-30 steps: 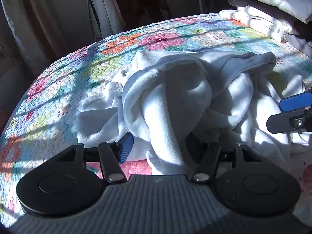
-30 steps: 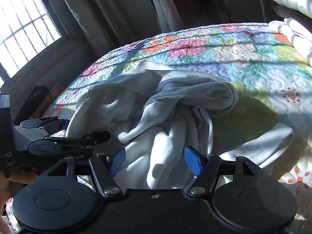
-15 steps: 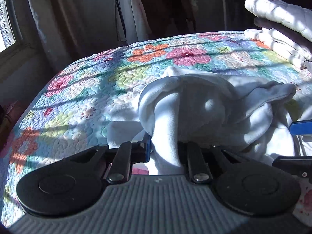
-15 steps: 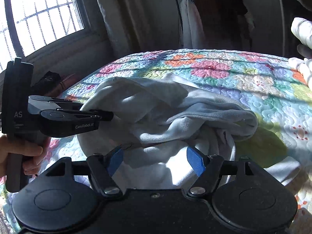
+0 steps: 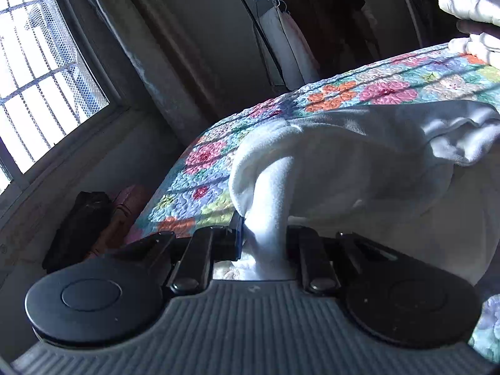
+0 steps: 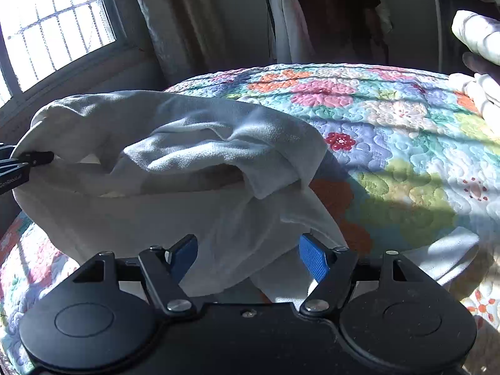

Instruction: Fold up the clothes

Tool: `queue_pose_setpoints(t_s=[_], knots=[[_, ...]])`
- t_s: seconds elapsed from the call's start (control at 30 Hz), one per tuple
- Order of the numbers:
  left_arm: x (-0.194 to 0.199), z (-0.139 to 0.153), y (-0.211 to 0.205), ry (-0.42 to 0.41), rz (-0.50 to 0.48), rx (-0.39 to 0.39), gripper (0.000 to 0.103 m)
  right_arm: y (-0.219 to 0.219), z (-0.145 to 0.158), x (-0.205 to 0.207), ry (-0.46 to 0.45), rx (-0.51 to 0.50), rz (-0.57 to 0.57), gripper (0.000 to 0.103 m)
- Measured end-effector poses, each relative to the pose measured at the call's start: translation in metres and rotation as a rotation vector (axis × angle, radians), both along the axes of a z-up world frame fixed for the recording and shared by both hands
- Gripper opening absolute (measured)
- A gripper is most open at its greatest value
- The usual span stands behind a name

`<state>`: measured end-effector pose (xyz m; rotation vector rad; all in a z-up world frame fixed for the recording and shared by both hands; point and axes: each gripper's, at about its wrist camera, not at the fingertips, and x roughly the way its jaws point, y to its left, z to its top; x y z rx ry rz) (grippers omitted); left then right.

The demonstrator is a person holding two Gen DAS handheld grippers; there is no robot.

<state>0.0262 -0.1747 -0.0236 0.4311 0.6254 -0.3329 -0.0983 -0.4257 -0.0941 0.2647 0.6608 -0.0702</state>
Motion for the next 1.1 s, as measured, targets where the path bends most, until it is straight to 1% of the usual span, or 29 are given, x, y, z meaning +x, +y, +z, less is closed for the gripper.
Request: queue_pose_setpoints(t_s=[0.07,0.1,0.13,0.17,0.27,0.33,0.4,0.47,0.5,0.53,0.57,0.6,0.63,0.67,0.7,0.8,0.87,0.97,1.03,1.1], knots=[[-0.010,0.002,0.021,-0.001,0.035,-0.006,0.017,0.010,0.005,-0.003,-0.046,-0.060,-0.044,0.077],[-0.015,0.003,0.031,-0.002,0.052,-0.009,0.017,0.018,0.008,-0.003,-0.068,-0.102,-0.040,0.077],[-0.014,-0.003,0.042,0.042,0.082,-0.032,0.017,0.025,0.010,-0.003,-0.085,-0.129,-0.029,0.077],[-0.011,-0.011,0.053,0.104,0.117,-0.063,0.017,0.031,0.011,-0.001,-0.094,-0.142,-0.005,0.077],[-0.002,-0.035,0.069,0.227,0.179,-0.088,0.017,0.044,0.010,0.006,-0.099,-0.162,0.056,0.077],[0.001,-0.049,0.071,0.281,0.194,-0.087,0.017,0.048,0.004,0.014,-0.075,-0.169,0.070,0.077],[-0.002,-0.056,0.067,0.297,0.186,-0.060,0.017,0.051,-0.001,0.022,-0.055,-0.173,0.067,0.077],[-0.011,-0.059,0.059,0.283,0.160,-0.005,0.017,0.054,-0.005,0.027,-0.047,-0.172,0.051,0.075],[-0.015,-0.056,0.054,0.267,0.141,0.026,0.020,0.054,-0.004,0.028,-0.063,-0.164,0.051,0.071],[-0.019,-0.053,0.048,0.248,0.122,0.056,0.021,0.054,-0.003,0.028,-0.079,-0.156,0.051,0.046],[-0.023,-0.048,0.044,0.223,0.097,0.062,0.022,0.055,0.001,0.025,-0.122,-0.146,0.064,0.031],[-0.028,-0.042,0.040,0.194,0.070,0.059,0.026,0.057,0.006,0.022,-0.163,-0.156,0.079,0.028],[-0.032,-0.036,0.037,0.166,0.044,0.055,0.030,0.060,0.008,0.020,-0.181,-0.175,0.083,0.025],[-0.036,-0.031,0.034,0.138,0.017,0.052,0.033,0.067,0.013,0.018,-0.196,-0.212,0.085,0.023],[-0.041,-0.025,0.030,0.109,-0.009,0.048,0.036,0.069,0.015,0.018,-0.205,-0.227,0.086,0.023],[-0.054,-0.008,0.020,0.024,-0.089,0.038,0.043,0.069,0.024,0.011,-0.250,-0.199,0.110,0.022],[-0.062,0.003,0.015,-0.025,-0.139,0.017,0.046,0.066,0.033,0.003,-0.304,-0.138,0.140,0.022],[-0.072,0.017,0.013,-0.081,-0.207,-0.034,0.053,0.065,0.045,-0.002,-0.329,-0.104,0.154,0.022],[-0.079,0.024,0.009,-0.126,-0.265,-0.044,0.064,0.062,0.050,-0.002,-0.330,-0.068,0.161,0.022],[-0.082,0.025,0.003,-0.149,-0.307,-0.046,0.069,0.057,0.055,-0.004,-0.351,-0.002,0.167,0.022]])
